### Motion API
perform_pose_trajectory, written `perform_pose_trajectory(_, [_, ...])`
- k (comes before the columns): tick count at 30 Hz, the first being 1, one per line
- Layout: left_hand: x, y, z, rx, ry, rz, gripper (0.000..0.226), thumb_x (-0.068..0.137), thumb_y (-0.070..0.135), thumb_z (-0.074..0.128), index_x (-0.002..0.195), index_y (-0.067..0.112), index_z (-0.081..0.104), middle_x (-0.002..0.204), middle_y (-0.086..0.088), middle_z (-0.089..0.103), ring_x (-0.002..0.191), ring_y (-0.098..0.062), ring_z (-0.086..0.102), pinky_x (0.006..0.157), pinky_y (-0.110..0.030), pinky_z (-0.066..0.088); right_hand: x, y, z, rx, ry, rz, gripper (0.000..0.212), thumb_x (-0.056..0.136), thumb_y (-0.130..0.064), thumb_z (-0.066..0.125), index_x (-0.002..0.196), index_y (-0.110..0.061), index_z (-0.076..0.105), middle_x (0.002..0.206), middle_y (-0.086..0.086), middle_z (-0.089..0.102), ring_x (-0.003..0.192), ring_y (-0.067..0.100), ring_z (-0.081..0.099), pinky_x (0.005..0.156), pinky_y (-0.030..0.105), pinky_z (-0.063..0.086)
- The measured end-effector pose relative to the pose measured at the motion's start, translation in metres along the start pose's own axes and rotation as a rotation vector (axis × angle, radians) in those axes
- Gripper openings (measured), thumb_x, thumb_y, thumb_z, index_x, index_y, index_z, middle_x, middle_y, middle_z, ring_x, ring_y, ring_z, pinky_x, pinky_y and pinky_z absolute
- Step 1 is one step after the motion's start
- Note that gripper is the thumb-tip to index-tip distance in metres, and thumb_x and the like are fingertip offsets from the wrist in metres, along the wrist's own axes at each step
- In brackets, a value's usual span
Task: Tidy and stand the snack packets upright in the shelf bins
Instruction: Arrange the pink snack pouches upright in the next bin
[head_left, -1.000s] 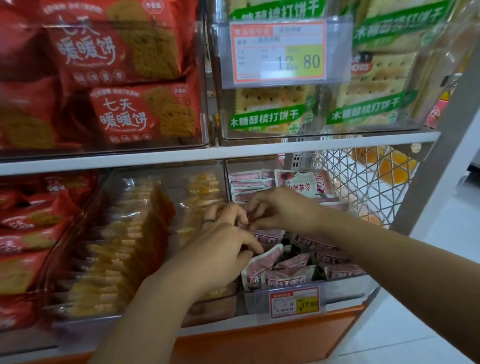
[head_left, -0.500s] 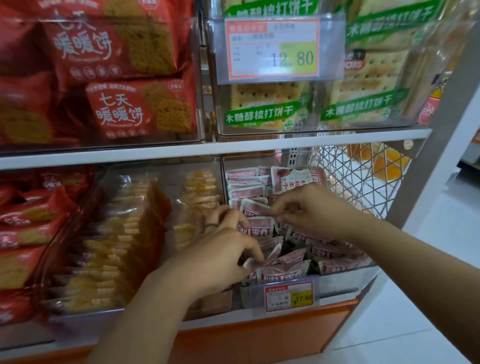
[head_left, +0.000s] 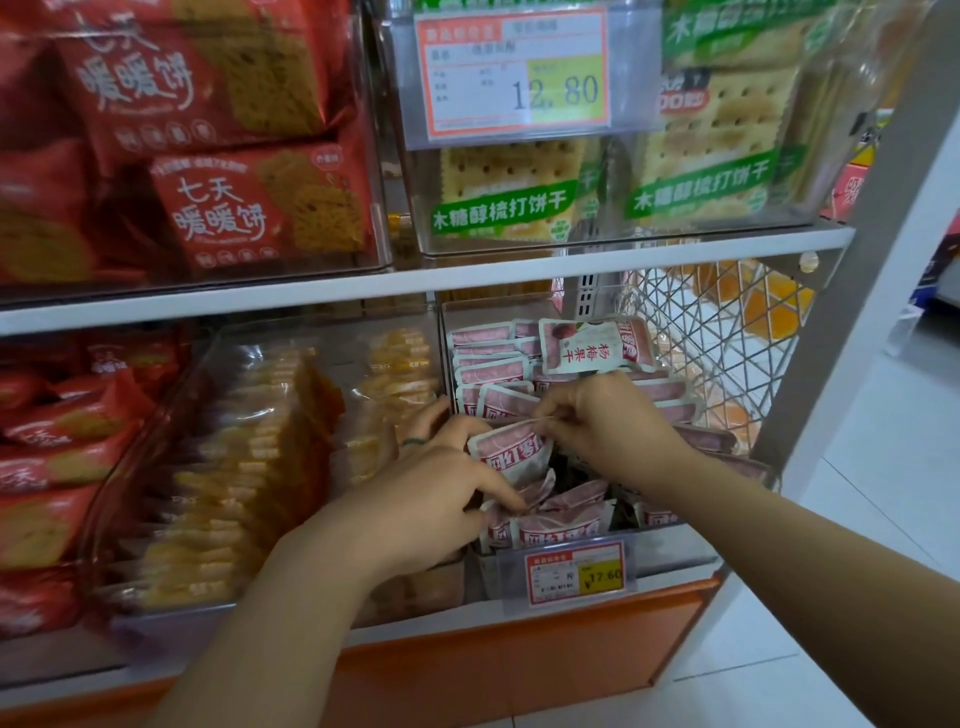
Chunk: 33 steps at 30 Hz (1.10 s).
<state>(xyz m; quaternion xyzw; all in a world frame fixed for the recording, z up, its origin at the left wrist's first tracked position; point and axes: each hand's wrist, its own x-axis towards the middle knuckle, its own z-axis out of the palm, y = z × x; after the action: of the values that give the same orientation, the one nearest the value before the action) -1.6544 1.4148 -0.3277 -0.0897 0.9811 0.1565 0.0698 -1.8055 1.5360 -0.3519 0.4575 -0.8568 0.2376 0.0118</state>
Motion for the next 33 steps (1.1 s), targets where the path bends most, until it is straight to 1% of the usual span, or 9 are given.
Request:
perform_pose_trajectory(7, [-0.001,0.003,0.0,-0.004,0.037,-0.055,0.022,0.091,0.029,0.058,0.102,0.046,0.065,0.151,0.016,0.012,0.142,-0.013,-0.016,0.112,-0.053,-0.011,0.003,-0.001,-0.001,0.005,-0.063,-0.012,0.008,0.084,-0.026,0.069,0.09,-0.023,0.072,0.085,-0.007,0.071,0.076,0.007,0.063,0.072,0.024,0.051])
perform_pose_trajectory(11, [0.006,0.001,0.007,0.089,0.092,-0.089,0.019,0.085,0.035,0.063,0.102,0.041,0.059,0.15,0.013,0.013,0.142,-0.015,-0.012,0.11,-0.061,-0.01,0.001,-0.003,-0.039,0.161,-0.166,-0.037,0.006,0.08,-0.021,0.073,0.085,-0.022,0.072,0.077,-0.016,0.066,0.067,-0.013,0.058,0.064,0.0,0.042])
perform_pose_trajectory(16, [0.023,0.005,0.005,0.209,0.114,-0.137,0.015,0.081,0.042,0.066,0.093,0.035,0.06,0.144,0.01,0.032,0.144,-0.022,-0.001,0.11,-0.063,-0.004,-0.021,-0.005,-0.059,-0.044,-0.421,-0.092,0.015,0.085,-0.024,0.066,0.099,-0.022,0.072,0.09,-0.016,0.07,0.072,-0.009,0.06,0.067,0.0,0.04])
perform_pose_trajectory(18, [0.03,0.007,0.003,0.25,0.117,-0.136,0.015,0.081,0.043,0.067,0.088,0.031,0.064,0.14,0.007,0.042,0.145,-0.025,0.003,0.11,-0.063,0.001,-0.028,-0.007,-0.05,-0.21,-0.469,-0.16,0.022,0.089,-0.031,0.059,0.102,-0.017,0.07,0.099,-0.009,0.07,0.082,0.002,0.062,0.075,0.014,0.046])
perform_pose_trajectory(21, [0.036,0.012,0.002,0.321,0.148,-0.138,0.012,0.083,0.038,0.067,0.085,0.026,0.066,0.121,0.004,0.058,0.141,-0.023,0.018,0.108,-0.059,0.0,-0.03,-0.01,-0.04,-0.335,-0.419,-0.149,0.025,0.09,-0.03,0.058,0.11,-0.02,0.069,0.108,-0.004,0.07,0.094,0.013,0.064,0.087,0.03,0.051])
perform_pose_trajectory(25, [0.04,0.017,0.0,0.378,0.238,-0.111,0.009,0.086,0.026,0.065,0.079,0.028,0.059,0.09,0.009,0.059,0.109,-0.017,0.048,0.109,-0.055,0.0,-0.028,-0.011,-0.032,-0.383,-0.368,-0.168,0.017,0.09,-0.029,0.058,0.099,-0.025,0.071,0.098,-0.007,0.07,0.086,0.012,0.062,0.077,0.026,0.05])
perform_pose_trajectory(27, [0.043,0.016,0.0,0.339,0.279,-0.111,0.012,0.087,0.024,0.064,0.078,0.029,0.057,0.077,0.009,0.056,0.09,-0.014,0.051,0.112,-0.054,0.002,-0.026,-0.012,-0.032,-0.319,-0.326,-0.169,0.015,0.091,-0.024,0.055,0.097,-0.024,0.069,0.095,-0.009,0.069,0.079,0.009,0.059,0.074,0.025,0.049])
perform_pose_trajectory(29, [0.045,0.012,0.0,0.287,0.338,-0.117,0.014,0.088,0.022,0.063,0.079,0.029,0.055,0.072,0.009,0.055,0.078,-0.012,0.049,0.114,-0.052,0.009,-0.025,-0.014,-0.033,-0.213,-0.291,-0.176,0.014,0.093,-0.023,0.054,0.097,-0.023,0.067,0.083,-0.015,0.064,0.066,-0.003,0.051,0.065,0.014,0.041])
perform_pose_trajectory(33, [0.047,0.007,-0.003,0.18,0.352,-0.104,0.016,0.088,0.027,0.063,0.078,0.033,0.052,0.074,0.015,0.052,0.087,-0.011,0.052,0.113,-0.046,0.013,-0.025,-0.016,-0.027,-0.075,-0.248,-0.196,0.01,0.093,-0.02,0.055,0.092,-0.021,0.065,0.063,-0.021,0.046,0.057,-0.012,0.047,0.059,0.006,0.037])
